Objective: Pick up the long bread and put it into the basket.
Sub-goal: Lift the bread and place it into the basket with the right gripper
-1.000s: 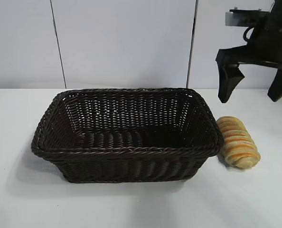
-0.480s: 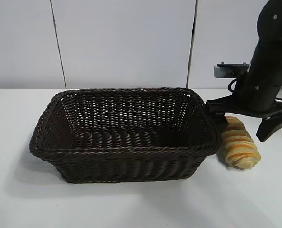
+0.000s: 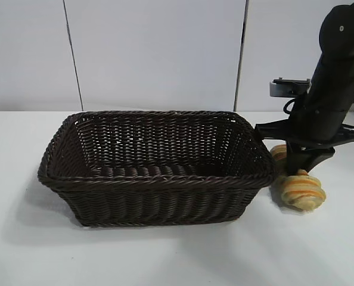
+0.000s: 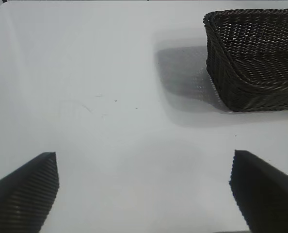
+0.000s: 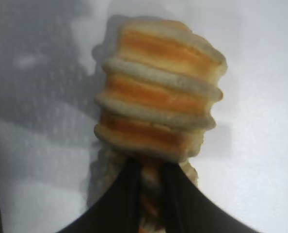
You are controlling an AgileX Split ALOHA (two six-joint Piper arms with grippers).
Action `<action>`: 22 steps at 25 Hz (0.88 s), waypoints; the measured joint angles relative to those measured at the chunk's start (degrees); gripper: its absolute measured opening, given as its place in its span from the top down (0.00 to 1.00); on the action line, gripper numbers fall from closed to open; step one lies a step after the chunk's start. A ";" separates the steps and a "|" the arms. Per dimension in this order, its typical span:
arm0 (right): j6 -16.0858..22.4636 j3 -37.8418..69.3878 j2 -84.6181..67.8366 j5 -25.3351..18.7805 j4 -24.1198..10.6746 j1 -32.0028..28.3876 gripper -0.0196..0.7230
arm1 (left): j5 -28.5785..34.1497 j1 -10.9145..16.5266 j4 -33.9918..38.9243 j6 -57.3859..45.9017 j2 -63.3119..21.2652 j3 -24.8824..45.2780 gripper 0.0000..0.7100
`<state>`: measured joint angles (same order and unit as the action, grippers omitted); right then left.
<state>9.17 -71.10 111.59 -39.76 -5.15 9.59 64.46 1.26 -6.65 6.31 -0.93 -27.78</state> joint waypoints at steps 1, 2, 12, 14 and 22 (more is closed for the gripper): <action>0.00 0.00 -1.33 -0.13 -0.30 0.00 0.89 | 0.00 0.00 0.00 0.00 0.00 0.00 0.03; 0.00 0.00 -2.62 -0.27 -0.42 0.00 0.89 | 0.00 0.00 0.00 0.00 0.00 0.00 0.03; -3.24 0.00 -15.77 -5.68 5.70 0.00 0.89 | 0.05 0.00 0.00 0.00 0.00 0.00 0.03; -4.88 -0.24 -18.02 -6.18 8.55 0.00 0.90 | 0.05 0.00 0.00 0.00 0.00 0.00 0.03; -14.20 -6.95 -18.59 -10.10 12.75 5.97 0.90 | 0.05 0.00 0.00 0.00 0.00 0.00 0.03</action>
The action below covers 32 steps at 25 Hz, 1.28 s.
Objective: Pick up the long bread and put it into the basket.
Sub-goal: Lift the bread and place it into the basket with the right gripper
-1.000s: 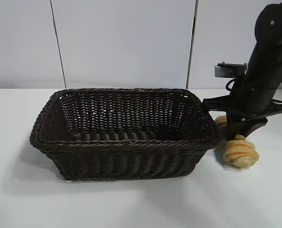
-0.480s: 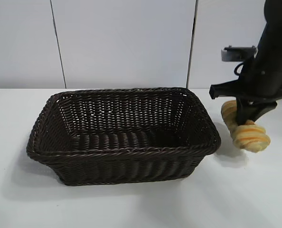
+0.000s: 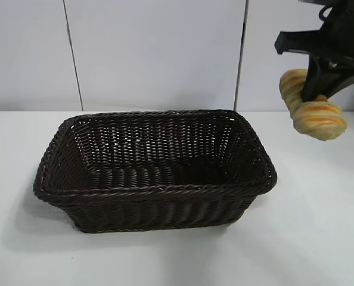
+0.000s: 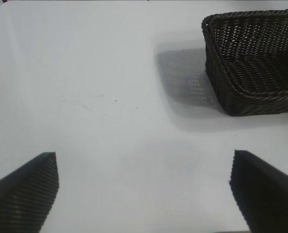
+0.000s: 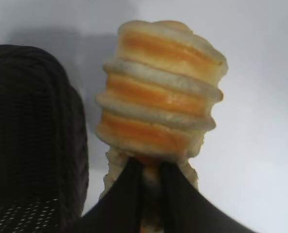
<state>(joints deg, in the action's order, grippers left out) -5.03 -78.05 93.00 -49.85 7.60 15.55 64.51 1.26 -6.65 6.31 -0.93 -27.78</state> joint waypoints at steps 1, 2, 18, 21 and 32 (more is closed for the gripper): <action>-0.22 -0.75 0.49 0.00 0.11 1.29 0.90 | 0.00 0.00 0.00 0.00 0.00 0.00 0.03; -0.47 -1.35 1.09 -0.14 0.11 2.83 0.90 | 0.00 0.00 0.00 0.00 0.00 0.00 0.03; -62.45 -6.74 9.43 2.65 5.95 14.40 0.90 | 0.00 0.00 0.05 0.00 0.00 0.00 0.03; -64.63 -6.86 12.22 3.57 7.44 14.42 0.90 | 0.00 0.00 0.05 0.00 0.00 0.00 0.03; -64.85 -7.00 24.54 6.75 8.07 14.42 0.90 | 0.00 0.00 0.05 0.00 0.00 0.00 0.03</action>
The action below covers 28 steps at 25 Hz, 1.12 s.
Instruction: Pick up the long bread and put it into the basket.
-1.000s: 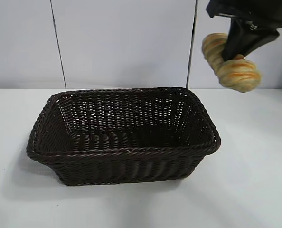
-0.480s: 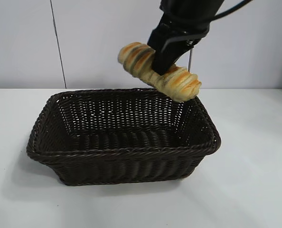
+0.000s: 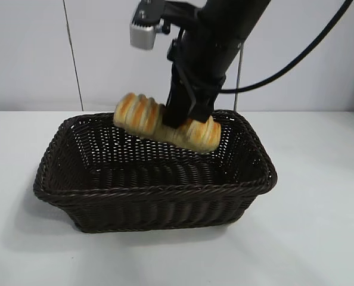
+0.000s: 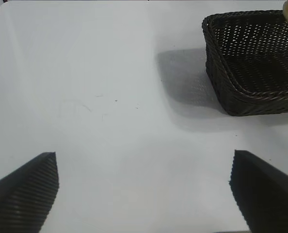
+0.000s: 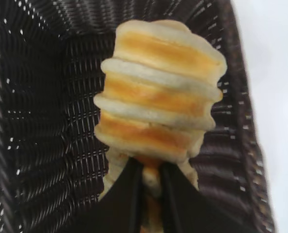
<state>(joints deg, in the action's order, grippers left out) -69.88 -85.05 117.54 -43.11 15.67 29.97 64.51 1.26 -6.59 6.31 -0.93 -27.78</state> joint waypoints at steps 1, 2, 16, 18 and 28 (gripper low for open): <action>0.00 0.00 0.29 0.37 0.00 0.00 0.90 | 0.00 0.00 0.00 0.00 0.00 0.00 0.03; 0.13 0.00 0.35 0.97 0.06 0.00 0.90 | 0.00 0.00 0.00 0.00 0.00 0.00 0.03; 16.25 -11.49 0.38 -8.71 0.15 0.00 0.06 | 0.00 0.00 0.00 0.00 0.00 0.00 0.03; 25.51 -16.57 0.38 -11.01 -2.15 0.05 0.05 | 0.00 0.00 0.00 0.00 0.00 0.00 0.03; 57.88 -40.02 0.38 -27.43 -17.80 -2.79 0.04 | 0.00 0.00 0.00 0.00 0.00 0.00 0.03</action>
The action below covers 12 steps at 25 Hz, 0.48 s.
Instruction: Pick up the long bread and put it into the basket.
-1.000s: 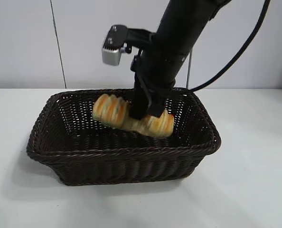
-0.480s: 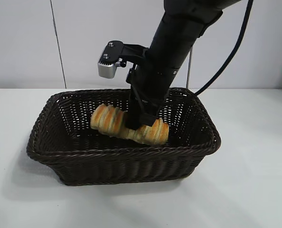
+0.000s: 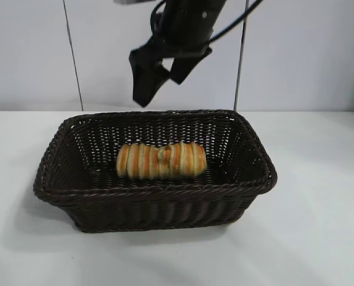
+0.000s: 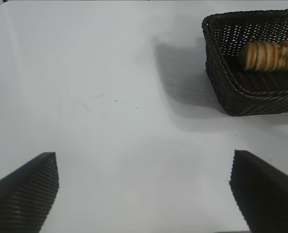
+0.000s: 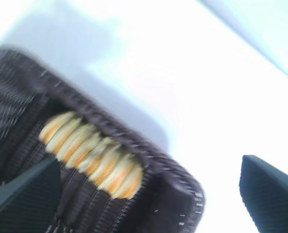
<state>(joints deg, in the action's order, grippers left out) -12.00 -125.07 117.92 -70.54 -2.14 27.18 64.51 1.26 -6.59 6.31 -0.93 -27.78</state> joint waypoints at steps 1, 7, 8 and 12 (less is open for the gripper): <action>1.34 -1.19 0.00 -0.42 -0.05 -1.24 0.04 | 0.00 0.00 0.00 0.00 0.00 0.00 0.03; 4.50 -2.63 -0.61 -0.95 -0.84 -11.00 0.04 | 0.00 0.00 0.00 0.00 0.00 0.00 0.03; 4.50 -2.63 -0.99 -0.99 -0.86 -13.10 0.04 | 0.00 0.00 0.00 0.00 0.00 0.00 0.03; 4.50 -2.63 -2.50 -1.10 -1.04 -21.62 0.04 | 0.00 0.00 0.00 0.00 0.00 0.00 0.03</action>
<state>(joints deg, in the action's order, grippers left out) -7.50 -127.70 115.42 -71.64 -3.18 5.56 64.51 1.26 -6.59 6.31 -0.93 -27.78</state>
